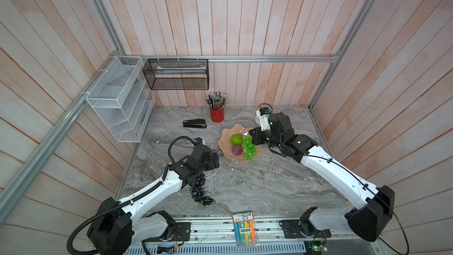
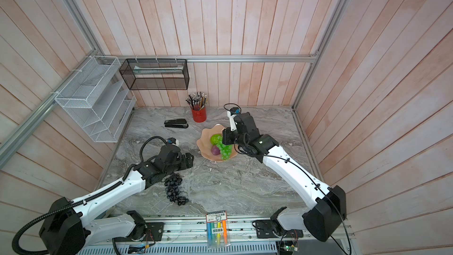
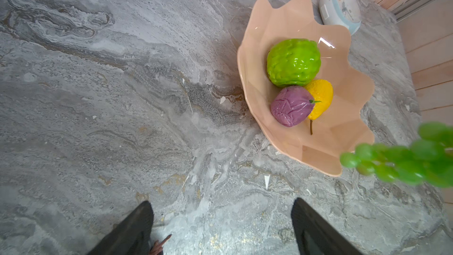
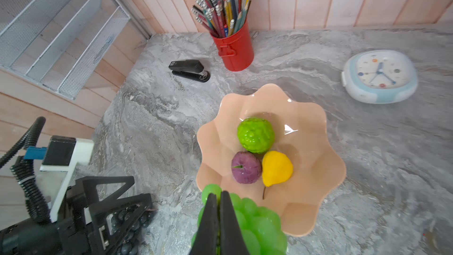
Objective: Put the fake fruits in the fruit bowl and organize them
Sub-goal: 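Lift the green grapes with the right gripper and carry them over the pink bowl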
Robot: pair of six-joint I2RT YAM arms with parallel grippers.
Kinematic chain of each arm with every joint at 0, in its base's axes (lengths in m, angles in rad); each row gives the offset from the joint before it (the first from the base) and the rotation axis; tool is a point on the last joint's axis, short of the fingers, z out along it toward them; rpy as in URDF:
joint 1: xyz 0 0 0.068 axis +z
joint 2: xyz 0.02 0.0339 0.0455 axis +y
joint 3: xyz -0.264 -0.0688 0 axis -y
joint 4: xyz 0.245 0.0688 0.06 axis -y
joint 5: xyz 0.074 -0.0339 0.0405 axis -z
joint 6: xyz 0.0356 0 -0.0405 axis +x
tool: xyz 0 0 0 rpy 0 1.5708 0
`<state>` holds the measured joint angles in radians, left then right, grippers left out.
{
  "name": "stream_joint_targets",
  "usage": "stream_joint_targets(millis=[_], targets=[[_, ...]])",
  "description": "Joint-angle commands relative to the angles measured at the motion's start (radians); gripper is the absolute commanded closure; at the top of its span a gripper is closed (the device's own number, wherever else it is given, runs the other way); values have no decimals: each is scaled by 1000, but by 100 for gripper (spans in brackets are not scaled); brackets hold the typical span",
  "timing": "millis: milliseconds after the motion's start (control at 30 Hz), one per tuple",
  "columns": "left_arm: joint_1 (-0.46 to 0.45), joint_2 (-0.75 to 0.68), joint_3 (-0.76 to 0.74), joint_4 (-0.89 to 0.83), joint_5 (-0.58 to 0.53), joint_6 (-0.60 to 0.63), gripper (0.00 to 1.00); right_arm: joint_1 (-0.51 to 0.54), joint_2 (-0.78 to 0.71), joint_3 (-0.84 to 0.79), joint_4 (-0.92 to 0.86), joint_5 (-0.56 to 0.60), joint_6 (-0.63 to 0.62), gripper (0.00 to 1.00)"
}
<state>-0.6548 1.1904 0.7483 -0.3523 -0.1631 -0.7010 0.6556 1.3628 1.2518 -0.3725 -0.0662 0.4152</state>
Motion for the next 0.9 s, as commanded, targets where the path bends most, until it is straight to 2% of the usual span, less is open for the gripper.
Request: stream_joint_targets(millis=[0, 267, 400, 733, 867], targets=[[-3, -23, -19, -2, -8, -17, 10, 38, 57, 49, 104, -50, -3, 100], [-3, -42, -28, -6, -13, -25, 10, 59, 173, 32, 234, -87, 32, 100], [-3, -58, -29, -17, -19, -23, 10, 58, 206, 13, 241, -111, 31, 100], [-3, -85, -30, -25, -30, -19, 10, -5, 170, -79, 242, -139, -11, 100], [-3, -67, -16, -21, -26, -13, 10, -40, 139, -138, 295, -198, -27, 100]])
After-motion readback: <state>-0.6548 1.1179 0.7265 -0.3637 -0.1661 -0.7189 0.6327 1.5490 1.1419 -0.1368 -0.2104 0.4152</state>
